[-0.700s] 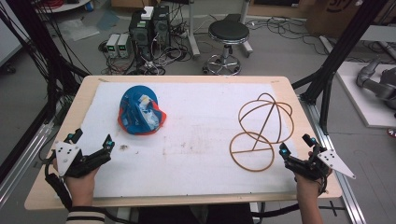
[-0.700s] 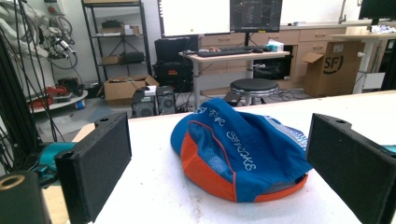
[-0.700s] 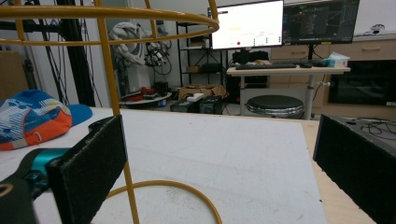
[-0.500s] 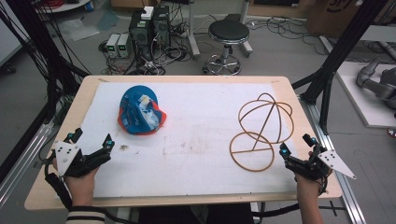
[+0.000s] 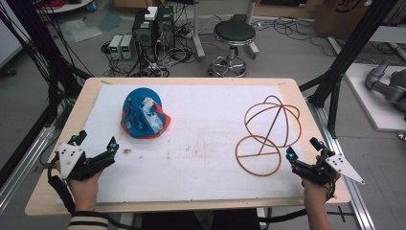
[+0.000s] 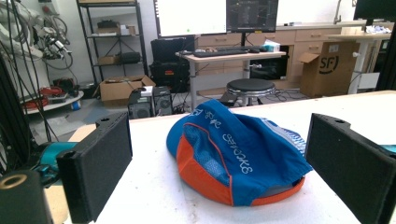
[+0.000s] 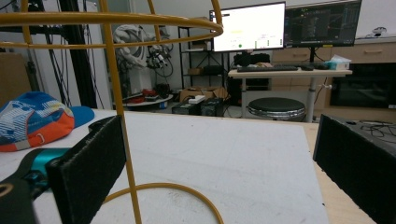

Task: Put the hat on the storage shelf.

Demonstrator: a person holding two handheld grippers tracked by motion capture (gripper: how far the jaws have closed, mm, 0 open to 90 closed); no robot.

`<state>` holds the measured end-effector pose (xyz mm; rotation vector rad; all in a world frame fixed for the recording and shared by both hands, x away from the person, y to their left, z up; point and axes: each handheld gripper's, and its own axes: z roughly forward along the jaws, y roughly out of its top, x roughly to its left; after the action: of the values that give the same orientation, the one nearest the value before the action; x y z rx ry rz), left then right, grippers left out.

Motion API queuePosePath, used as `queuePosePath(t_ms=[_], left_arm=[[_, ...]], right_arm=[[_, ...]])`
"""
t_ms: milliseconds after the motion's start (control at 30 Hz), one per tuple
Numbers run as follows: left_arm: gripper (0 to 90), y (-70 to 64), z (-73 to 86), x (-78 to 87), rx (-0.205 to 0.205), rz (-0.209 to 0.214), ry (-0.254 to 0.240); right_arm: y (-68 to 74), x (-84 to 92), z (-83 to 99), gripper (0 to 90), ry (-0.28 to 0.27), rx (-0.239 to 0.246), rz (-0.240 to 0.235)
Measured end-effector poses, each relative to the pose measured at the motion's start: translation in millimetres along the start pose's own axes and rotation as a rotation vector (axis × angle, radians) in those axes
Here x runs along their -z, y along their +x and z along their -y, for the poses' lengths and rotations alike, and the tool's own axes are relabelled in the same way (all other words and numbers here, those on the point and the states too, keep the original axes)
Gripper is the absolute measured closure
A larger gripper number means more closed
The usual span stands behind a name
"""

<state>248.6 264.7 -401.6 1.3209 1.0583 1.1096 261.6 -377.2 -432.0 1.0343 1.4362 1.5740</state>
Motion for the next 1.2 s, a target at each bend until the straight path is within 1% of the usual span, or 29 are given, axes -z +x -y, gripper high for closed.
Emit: queuePosePath(t_ms=[33,133,167,333,367,467,500,533,567,600,633,667,700,733,767,800,833,867,900,933,967,1000,1033,1133,1167,1200], left_arm=[[8.0,-1.6,-1.6,-2.5,-0.008,0.003,0.002],[8.0,-3.9,-3.1,-5.7,-0.015,0.007,0.001],[8.0,-6.4,-4.5,-9.3,-0.022,0.008,0.002],[8.3,-10.6,-7.2,-16.8,-0.023,0.012,0.004],[8.5,-12.1,-8.5,-21.3,-0.023,0.014,0.007],[8.4,-14.2,-10.5,-24.3,-0.022,0.019,0.014],[8.5,-18.4,-14.0,-26.1,-0.027,0.027,0.01],[8.5,-18.4,-14.0,-26.1,-0.027,0.027,0.01],[8.5,-23.3,-18.3,-30.2,-0.032,0.024,0.015],[8.5,-23.3,-18.3,-30.2,-0.032,0.024,0.015],[8.8,-25.8,-20.1,-35.9,-0.029,0.019,0.026],[8.8,-25.8,-20.1,-35.9,-0.029,0.019,0.026],[8.8,-29.3,-20.0,-45.2,-0.025,0.006,0.045],[8.8,-29.3,-20.0,-45.2,-0.025,0.006,0.045],[8.8,-31.5,-19.7,-51.7,-0.024,-0.006,0.066],[8.8,-32.6,-19.7,-55.5,-0.02,-0.008,0.075],[8.8,-35.7,-19.7,-65.3,-0.001,-0.02,0.099],[8.8,-35.7,-19.7,-65.3,-0.001,-0.02,0.099],[9.1,-38.2,-19.7,-73.0,0.015,-0.028,0.105],[9.6,-38.2,-19.7,-73.0,0.015,-0.028,0.105],[10.4,-40.5,-19.9,-79.5,0.022,-0.048,0.101],[11.4,-40.5,-19.9,-79.5,0.022,-0.048,0.101],[12.0,-40.7,-20.2,-86.2,0.027,-0.052,0.101],[12.3,-40.1,-19.8,-90.8,0.031,-0.06,0.102],[12.4,-38.4,-19.1,-96.3,0.054,-0.064,0.107],[12.3,-38.4,-19.1,-96.3,0.054,-0.064,0.107]], right_arm=[[0.4,0.0,0.2,2.7,0.002,-0.004,0.0],[0.1,-0.3,0.5,2.7,0.003,0.0,0.002],[0.5,-0.7,0.9,2.7,0.005,-0.005,0.001],[0.3,-0.3,0.8,2.7,0.004,0.001,0.003],[0.4,0.5,0.4,2.7,0.003,-0.005,0.004],[-0.1,0.8,0.4,2.7,0.003,-0.002,0.007],[-0.6,0.8,0.4,2.7,0.005,-0.002,0.008],[-0.6,0.7,0.4,2.7,0.006,-0.007,0.008],[-1.0,0.7,0.5,2.7,0.005,-0.005,0.009],[-1.0,0.7,0.5,2.7,0.005,-0.005,0.009],[-1.4,0.7,0.7,2.7,0.005,-0.003,0.009],[-1.4,0.7,0.7,2.7,0.005,-0.003,0.009],[-1.2,1.5,0.5,2.7,0.005,-0.004,0.013],[-1.2,1.5,0.5,2.7,0.005,-0.004,0.013],[-1.5,2.3,0.2,2.7,0.004,-0.004,0.015],[-1.5,2.3,0.2,2.7,0.004,-0.004,0.015],[-2.3,2.7,0.0,2.7,0.0,-0.004,0.016],[-2.3,2.7,0.0,2.7,0.0,-0.004,0.016],[-3.1,2.9,0.1,2.6,0.001,-0.005,0.018],[-3.1,2.9,0.1,2.6,0.001,-0.005,0.018],[-3.6,3.3,0.4,2.7,0.005,-0.008,0.02],[-3.6,3.3,0.4,2.7,0.005,-0.008,0.02],[-4.4,3.4,0.4,2.7,0.002,-0.006,0.021],[-4.8,3.4,0.6,2.7,0.0,-0.01,0.023],[-5.0,3.2,0.8,2.7,-0.001,-0.011,0.023],[-5.0,3.2,0.8,2.7,-0.001,-0.011,0.023]])
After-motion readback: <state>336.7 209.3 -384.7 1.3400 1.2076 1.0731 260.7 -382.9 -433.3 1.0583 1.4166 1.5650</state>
